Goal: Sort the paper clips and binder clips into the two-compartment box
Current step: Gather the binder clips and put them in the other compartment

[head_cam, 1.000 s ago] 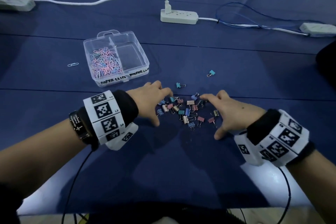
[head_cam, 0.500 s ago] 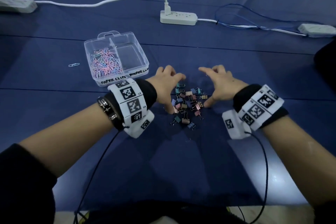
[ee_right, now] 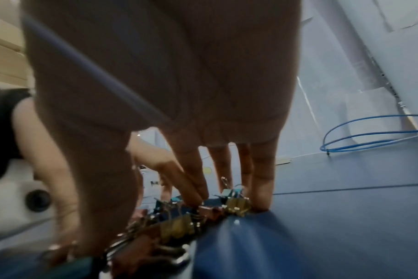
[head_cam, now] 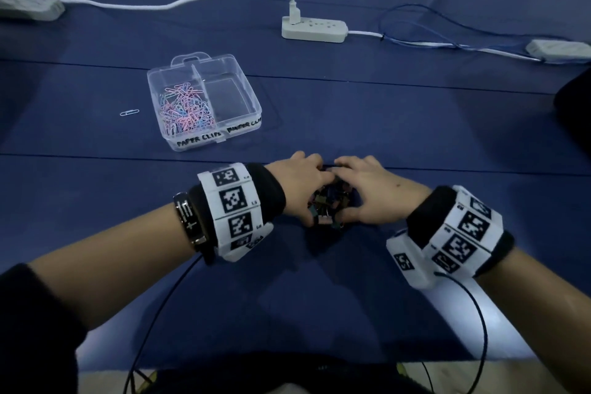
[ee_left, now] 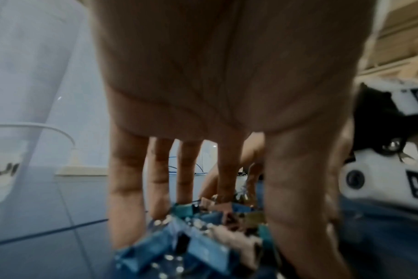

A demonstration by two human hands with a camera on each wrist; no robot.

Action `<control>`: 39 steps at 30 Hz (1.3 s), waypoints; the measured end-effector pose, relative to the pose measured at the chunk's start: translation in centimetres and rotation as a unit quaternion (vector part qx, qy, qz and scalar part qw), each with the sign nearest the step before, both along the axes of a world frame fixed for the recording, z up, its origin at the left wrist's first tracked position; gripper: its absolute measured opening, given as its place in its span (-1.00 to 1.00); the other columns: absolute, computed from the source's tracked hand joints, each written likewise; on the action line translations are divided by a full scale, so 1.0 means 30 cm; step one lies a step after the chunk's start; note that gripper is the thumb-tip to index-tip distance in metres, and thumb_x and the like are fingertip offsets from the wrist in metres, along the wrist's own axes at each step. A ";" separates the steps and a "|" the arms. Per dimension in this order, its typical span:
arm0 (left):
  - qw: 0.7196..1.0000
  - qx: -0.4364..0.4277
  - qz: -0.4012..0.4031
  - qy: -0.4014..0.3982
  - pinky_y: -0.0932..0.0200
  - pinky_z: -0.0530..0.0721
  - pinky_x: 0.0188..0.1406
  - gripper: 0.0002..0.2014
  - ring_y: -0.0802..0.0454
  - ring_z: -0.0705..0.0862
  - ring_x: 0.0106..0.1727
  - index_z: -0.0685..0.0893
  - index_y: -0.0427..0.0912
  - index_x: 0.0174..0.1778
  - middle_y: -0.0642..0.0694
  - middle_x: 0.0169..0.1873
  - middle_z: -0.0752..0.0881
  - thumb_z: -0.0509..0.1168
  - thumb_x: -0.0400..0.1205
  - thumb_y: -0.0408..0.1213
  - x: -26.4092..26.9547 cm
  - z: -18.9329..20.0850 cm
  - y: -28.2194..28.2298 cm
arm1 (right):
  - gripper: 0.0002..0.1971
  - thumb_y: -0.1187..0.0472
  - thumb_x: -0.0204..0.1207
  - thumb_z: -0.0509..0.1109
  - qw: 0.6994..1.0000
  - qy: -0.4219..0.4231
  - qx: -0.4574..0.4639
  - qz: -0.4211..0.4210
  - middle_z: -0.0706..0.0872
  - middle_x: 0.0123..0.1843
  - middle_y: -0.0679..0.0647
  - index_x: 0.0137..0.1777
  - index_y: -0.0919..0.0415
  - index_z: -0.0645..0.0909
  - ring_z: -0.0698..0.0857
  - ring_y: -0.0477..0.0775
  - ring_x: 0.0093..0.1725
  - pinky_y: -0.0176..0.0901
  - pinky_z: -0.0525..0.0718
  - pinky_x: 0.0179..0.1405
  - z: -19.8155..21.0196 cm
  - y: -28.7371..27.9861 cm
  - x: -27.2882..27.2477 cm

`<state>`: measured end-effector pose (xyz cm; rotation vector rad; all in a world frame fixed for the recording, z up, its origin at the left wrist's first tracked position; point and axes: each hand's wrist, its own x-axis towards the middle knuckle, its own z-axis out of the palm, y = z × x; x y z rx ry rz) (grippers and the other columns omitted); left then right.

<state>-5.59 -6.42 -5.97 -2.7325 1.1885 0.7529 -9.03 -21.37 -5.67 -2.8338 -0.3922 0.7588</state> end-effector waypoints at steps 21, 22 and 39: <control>0.953 -0.190 0.224 0.071 0.49 0.55 -0.61 -0.85 0.04 0.67 -0.42 0.75 -0.15 -0.17 -0.03 -0.36 0.64 0.36 0.46 -0.47 0.092 0.006 0.105 | -0.55 0.13 0.28 0.58 0.996 0.023 0.048 -0.070 0.32 0.07 0.04 0.14 0.08 0.53 0.31 0.14 0.13 -0.01 0.50 0.00 -0.002 0.111 0.040; 0.944 -0.208 0.242 0.089 0.53 0.57 -0.63 -0.84 0.13 0.67 -0.53 0.73 -0.13 -0.23 -0.01 -0.41 0.65 0.36 0.45 -0.50 0.100 0.006 0.116 | -0.62 0.16 0.29 0.57 0.996 0.023 0.054 -0.070 0.34 0.05 0.05 0.08 0.09 0.57 0.34 0.12 0.10 -0.03 0.50 -0.01 -0.002 0.112 0.045; 0.901 -0.203 0.370 -0.104 0.02 0.57 0.24 -0.77 -0.17 0.63 0.25 0.73 -0.26 0.10 -0.23 0.18 0.70 0.34 0.55 -0.33 0.356 0.058 0.246 | -0.81 0.38 0.40 0.44 0.990 -0.033 0.118 -0.074 0.44 -0.34 -0.18 0.01 0.24 0.72 0.42 -0.25 -0.37 -0.50 0.37 -0.43 -0.009 0.078 0.064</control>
